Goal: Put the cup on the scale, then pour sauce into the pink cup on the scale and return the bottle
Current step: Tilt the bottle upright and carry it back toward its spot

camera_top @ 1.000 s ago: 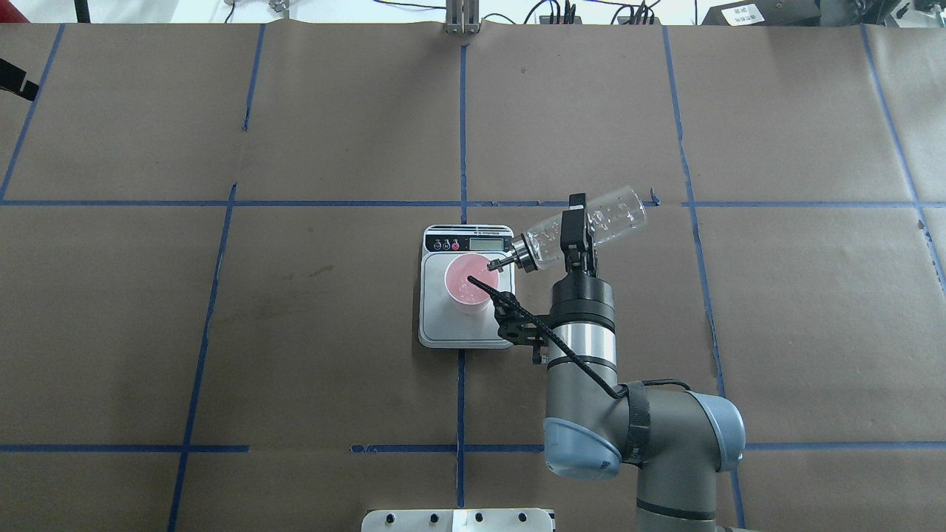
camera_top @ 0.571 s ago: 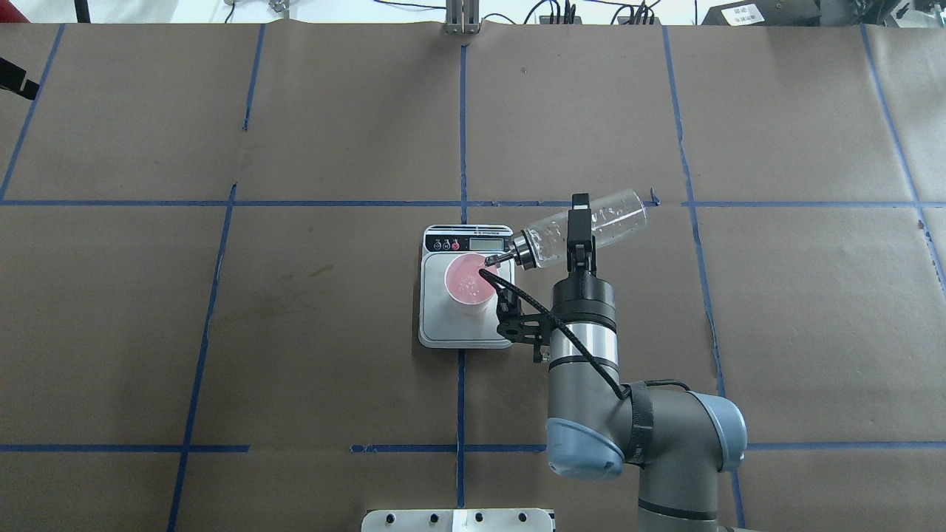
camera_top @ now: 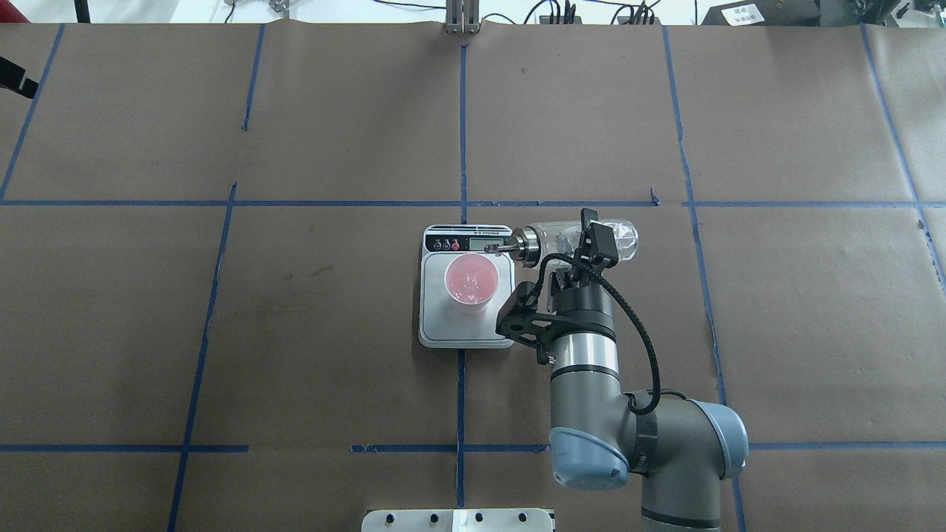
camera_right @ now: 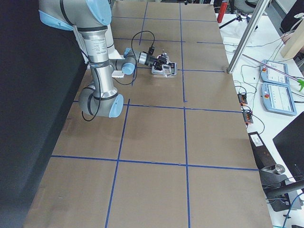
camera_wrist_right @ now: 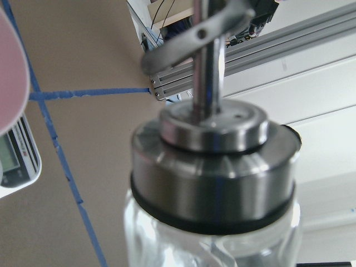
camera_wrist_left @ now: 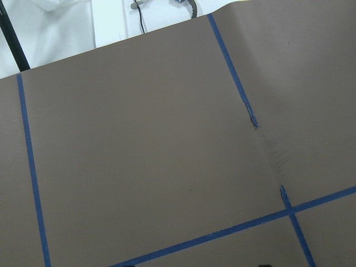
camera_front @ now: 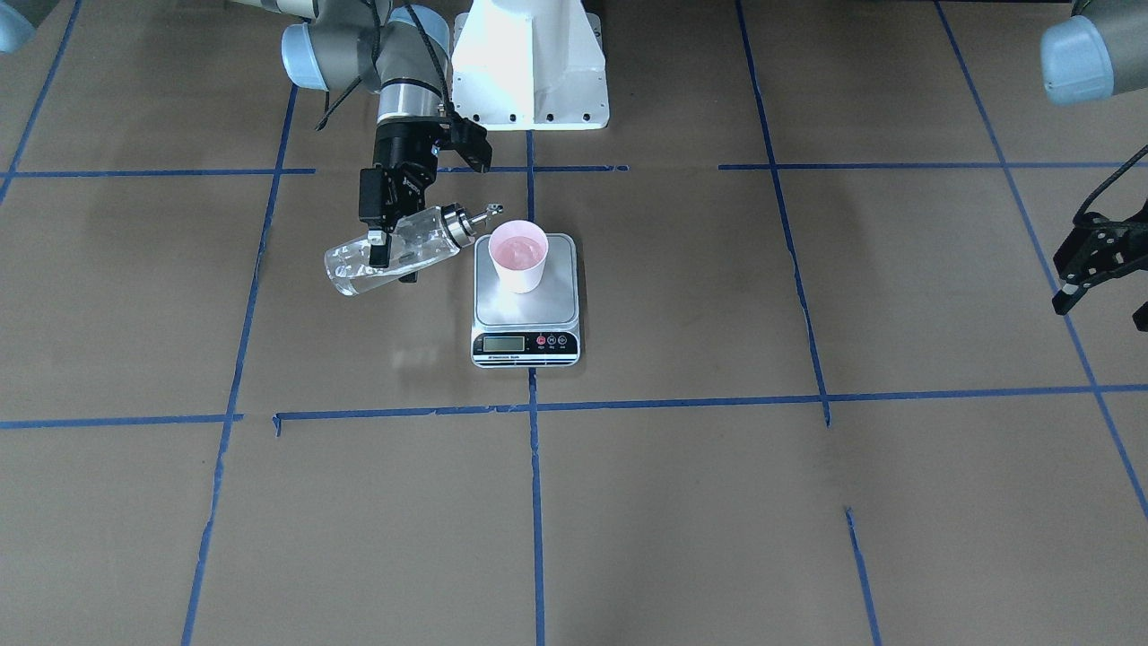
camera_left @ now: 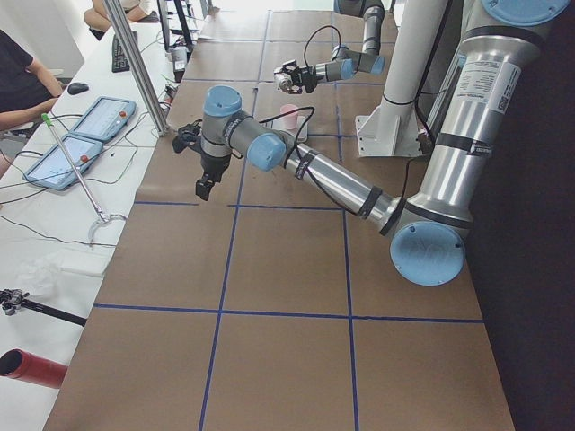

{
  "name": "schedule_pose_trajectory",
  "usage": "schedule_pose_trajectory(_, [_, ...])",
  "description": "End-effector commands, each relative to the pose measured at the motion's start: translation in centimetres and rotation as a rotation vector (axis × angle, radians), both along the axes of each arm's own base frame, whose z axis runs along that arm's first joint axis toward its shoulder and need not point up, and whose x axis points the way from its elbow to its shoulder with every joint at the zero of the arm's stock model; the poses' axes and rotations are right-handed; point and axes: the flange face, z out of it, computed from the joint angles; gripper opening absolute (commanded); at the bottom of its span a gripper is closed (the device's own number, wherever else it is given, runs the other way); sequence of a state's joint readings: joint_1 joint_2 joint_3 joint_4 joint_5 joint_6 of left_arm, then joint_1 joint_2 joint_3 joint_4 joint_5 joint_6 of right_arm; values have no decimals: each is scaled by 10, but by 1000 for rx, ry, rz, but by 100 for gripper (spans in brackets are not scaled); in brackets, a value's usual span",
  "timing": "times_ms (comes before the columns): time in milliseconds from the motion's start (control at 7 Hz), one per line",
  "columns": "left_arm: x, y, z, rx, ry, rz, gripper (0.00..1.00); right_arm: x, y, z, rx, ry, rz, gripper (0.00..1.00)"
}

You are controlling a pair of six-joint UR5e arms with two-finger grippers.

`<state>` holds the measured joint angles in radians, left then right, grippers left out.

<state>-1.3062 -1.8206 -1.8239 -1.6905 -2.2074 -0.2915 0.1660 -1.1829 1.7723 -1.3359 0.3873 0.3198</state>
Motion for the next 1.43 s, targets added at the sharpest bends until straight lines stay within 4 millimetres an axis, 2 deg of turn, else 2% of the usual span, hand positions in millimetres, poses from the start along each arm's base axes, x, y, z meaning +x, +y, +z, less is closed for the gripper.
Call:
schedule_pose_trajectory(0, [-1,0,-1,2,0,-2,79,-6,7,-8,-88,-336,21,0])
schedule_pose_trajectory(143, [-2,1,-4,5,2,-3,80,-3,6,-10,-132,-533,64,0])
schedule_pose_trajectory(286, [-3,1,-5,8,3,-5,80,11,9,-27,-222,-831,55,0])
schedule_pose_trajectory(714, [-3,1,-5,5,4,-8,80,35,15,12,-268,-1097,69,0])
schedule_pose_trajectory(1000, [-4,1,-7,7,6,-10,80,68,18,73,-271,-1121,86,0])
schedule_pose_trajectory(1143, [-4,3,-9,11,8,-12,80,80,13,85,-263,-1148,98,0])
schedule_pose_trajectory(1286, [-4,3,-10,12,8,-12,80,83,13,90,-255,-1149,107,0])
